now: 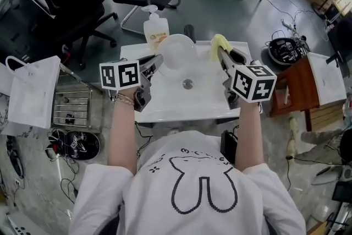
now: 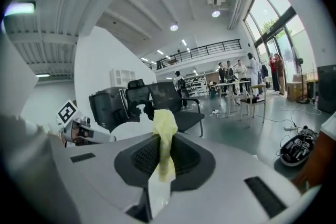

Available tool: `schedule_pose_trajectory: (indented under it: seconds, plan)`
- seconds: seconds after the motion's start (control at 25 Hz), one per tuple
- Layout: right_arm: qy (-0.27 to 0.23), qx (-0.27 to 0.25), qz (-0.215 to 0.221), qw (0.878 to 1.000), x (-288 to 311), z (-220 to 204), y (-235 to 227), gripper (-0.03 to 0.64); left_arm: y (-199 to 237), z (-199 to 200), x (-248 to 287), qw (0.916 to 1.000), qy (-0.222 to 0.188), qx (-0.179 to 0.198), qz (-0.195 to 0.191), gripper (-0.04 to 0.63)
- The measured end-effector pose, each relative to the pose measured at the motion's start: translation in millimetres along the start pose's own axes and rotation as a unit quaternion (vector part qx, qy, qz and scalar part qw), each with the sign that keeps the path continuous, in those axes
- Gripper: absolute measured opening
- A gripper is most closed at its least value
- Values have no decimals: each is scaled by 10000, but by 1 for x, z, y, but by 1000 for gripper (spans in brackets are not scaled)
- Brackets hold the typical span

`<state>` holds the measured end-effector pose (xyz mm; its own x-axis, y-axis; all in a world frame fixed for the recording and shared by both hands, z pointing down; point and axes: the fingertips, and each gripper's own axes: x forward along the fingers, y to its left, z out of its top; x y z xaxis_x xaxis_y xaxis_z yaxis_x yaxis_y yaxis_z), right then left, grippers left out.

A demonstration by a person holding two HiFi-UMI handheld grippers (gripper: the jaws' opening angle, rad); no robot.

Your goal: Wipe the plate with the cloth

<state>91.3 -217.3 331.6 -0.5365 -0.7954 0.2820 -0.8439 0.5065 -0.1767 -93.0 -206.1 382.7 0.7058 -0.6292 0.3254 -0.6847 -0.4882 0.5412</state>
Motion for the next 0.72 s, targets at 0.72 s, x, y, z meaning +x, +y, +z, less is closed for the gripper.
schedule_pose_trajectory:
  seconds: [0.72]
  plan:
    - [-581, -707, 1268, 9877, 37, 66, 108, 51, -75, 40, 27, 9955, 9, 780, -534, 17]
